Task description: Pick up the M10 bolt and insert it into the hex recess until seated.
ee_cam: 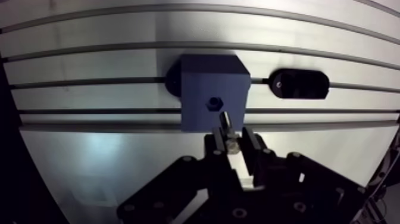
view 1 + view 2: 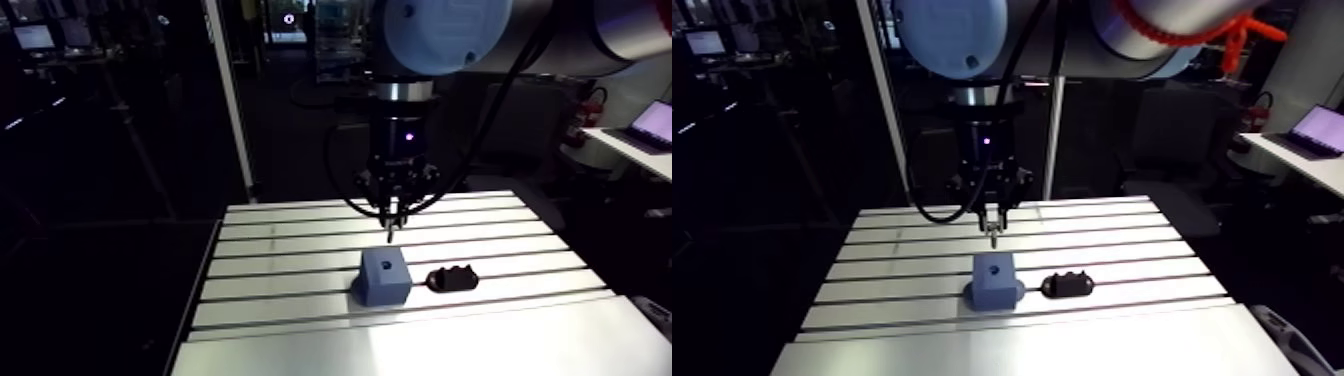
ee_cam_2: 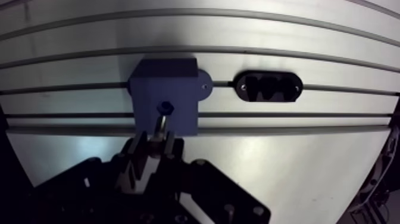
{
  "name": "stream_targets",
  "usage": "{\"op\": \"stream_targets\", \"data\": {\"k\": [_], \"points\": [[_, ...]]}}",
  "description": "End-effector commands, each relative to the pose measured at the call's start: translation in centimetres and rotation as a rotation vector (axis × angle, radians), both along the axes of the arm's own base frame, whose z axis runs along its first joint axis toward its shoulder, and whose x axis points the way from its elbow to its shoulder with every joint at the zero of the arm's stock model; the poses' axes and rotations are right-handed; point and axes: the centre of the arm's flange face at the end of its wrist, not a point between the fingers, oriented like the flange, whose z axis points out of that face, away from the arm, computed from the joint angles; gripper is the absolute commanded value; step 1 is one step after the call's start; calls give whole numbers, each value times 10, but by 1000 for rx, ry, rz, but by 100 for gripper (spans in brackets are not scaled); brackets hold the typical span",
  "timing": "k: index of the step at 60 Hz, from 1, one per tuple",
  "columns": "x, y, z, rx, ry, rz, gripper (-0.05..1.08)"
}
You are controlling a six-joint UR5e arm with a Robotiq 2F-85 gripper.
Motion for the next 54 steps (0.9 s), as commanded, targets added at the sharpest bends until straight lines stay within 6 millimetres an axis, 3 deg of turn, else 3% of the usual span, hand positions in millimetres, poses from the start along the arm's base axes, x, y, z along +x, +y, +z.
{"op": "stream_targets", "data": {"k": [1, 15, 23, 54], "points": [[0, 0, -6, -3, -10, -6, 82], [1, -1, -6, -7, -12, -6, 83], [1, -1, -19, -7, -40, -4, 83], [-1, -1, -32, -8, -64, -5, 83]]}}
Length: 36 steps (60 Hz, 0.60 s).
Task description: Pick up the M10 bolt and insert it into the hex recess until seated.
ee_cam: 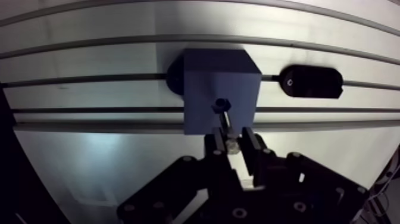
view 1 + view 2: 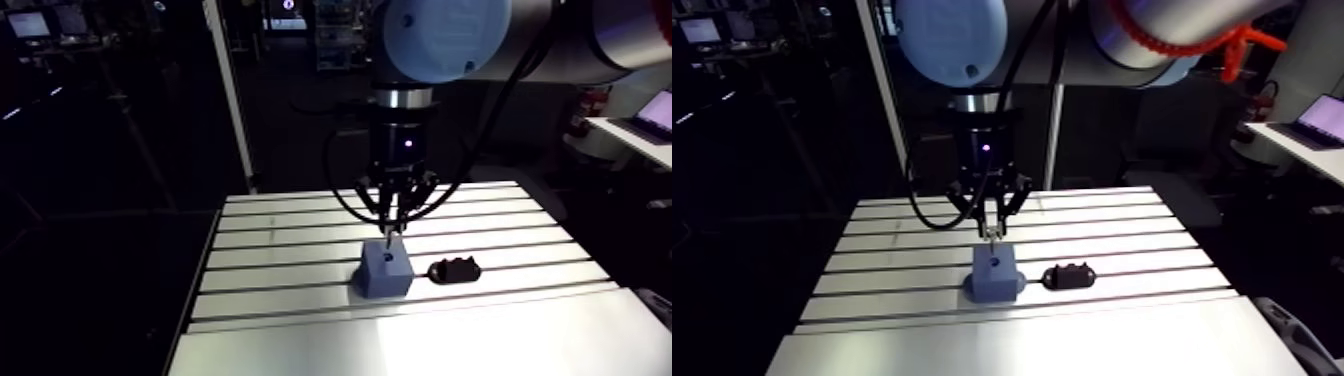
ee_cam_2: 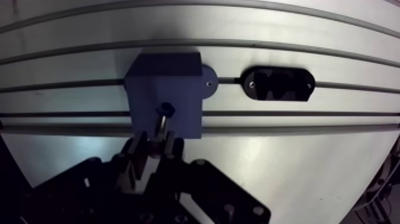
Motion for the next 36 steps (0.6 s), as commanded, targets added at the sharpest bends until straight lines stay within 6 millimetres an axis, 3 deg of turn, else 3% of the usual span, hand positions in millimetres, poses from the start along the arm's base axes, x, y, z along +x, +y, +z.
{"op": "stream_targets", "data": {"k": [1, 36], "points": [[-1, -1, -6, 0, -13, 2, 83], [-2, -3, -14, 2, -26, 6, 83]]}}
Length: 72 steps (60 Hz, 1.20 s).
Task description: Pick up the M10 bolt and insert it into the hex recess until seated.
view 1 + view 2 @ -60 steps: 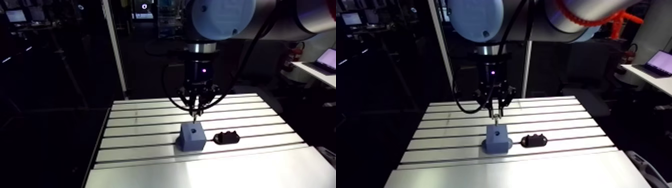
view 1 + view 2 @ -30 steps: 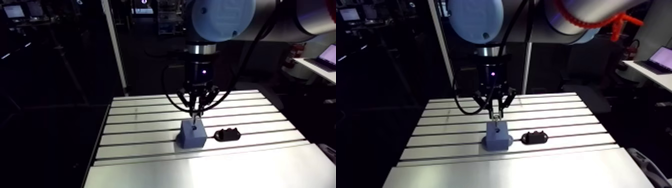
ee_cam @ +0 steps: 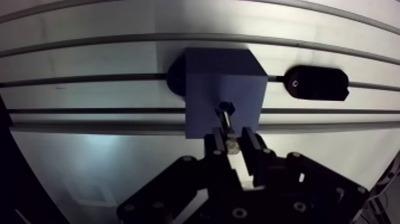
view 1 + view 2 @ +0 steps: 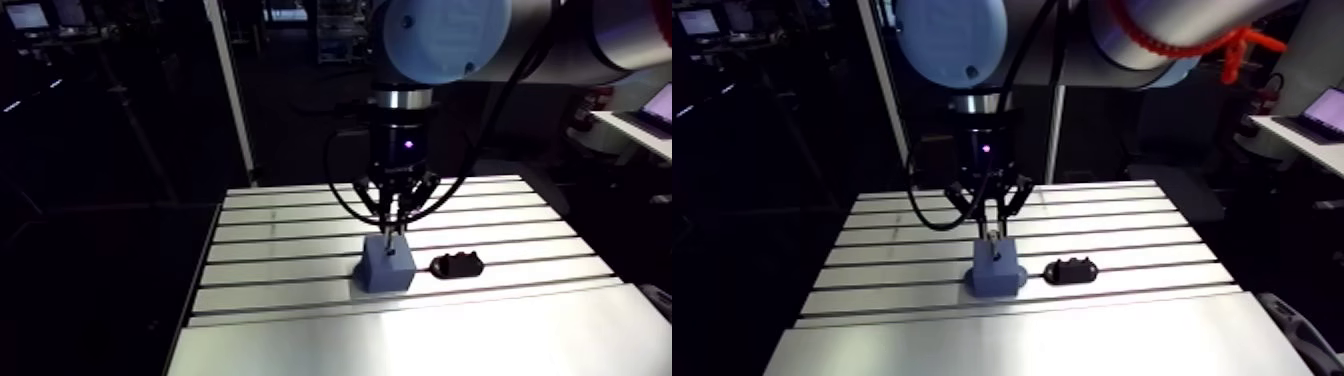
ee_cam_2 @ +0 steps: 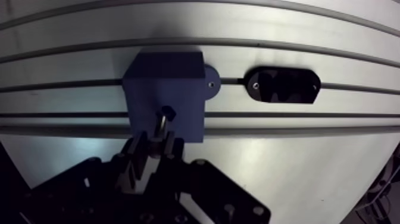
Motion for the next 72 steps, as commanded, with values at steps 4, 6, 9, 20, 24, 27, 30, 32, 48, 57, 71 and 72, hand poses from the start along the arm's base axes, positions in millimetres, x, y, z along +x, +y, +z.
{"op": "stream_targets", "data": {"k": [4, 6, 9, 20, 24, 27, 30, 32, 48, 57, 71, 72], "points": [[0, -1, -1, 1, -2, 1, 83], [-1, 0, -2, 2, -4, 0, 83], [-1, 0, -3, 3, -5, 0, 83], [-1, 1, -4, 4, -6, 0, 83], [-1, 1, -4, 4, -6, 0, 83], [-1, 1, -4, 4, -6, 0, 83], [-1, 1, -4, 4, -7, 0, 83], [-1, 1, -4, 4, -7, 0, 83], [-2, 1, -8, 4, -6, 0, 83], [-3, 1, -8, 5, 9, 3, 83], [-4, 1, -11, 5, 4, 5, 84], [-4, 1, -11, 4, 3, 5, 84]]}}
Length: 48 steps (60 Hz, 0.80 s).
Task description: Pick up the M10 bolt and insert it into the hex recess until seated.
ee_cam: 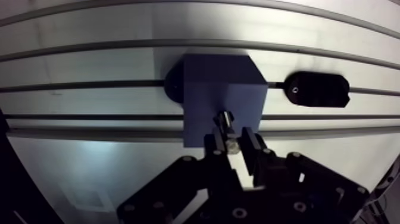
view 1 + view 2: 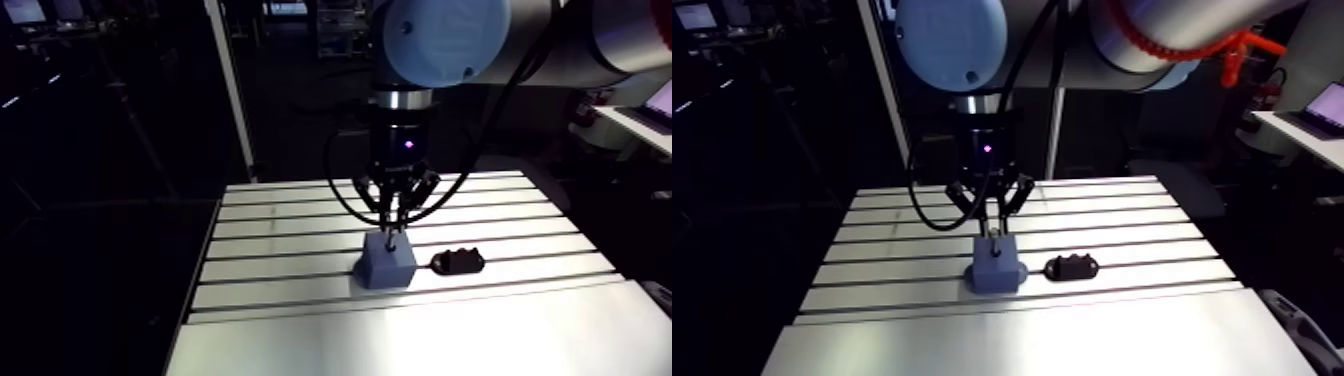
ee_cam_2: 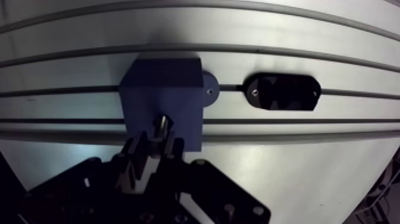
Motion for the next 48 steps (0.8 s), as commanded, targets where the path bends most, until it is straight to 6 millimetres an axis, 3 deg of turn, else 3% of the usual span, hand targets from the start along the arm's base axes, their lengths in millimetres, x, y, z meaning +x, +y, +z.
{"op": "stream_targets", "data": {"k": [1, 48], "points": [[-1, 0, -3, -1, -3, 1, 84], [3, 2, -6, -1, -11, 6, 85]]}}
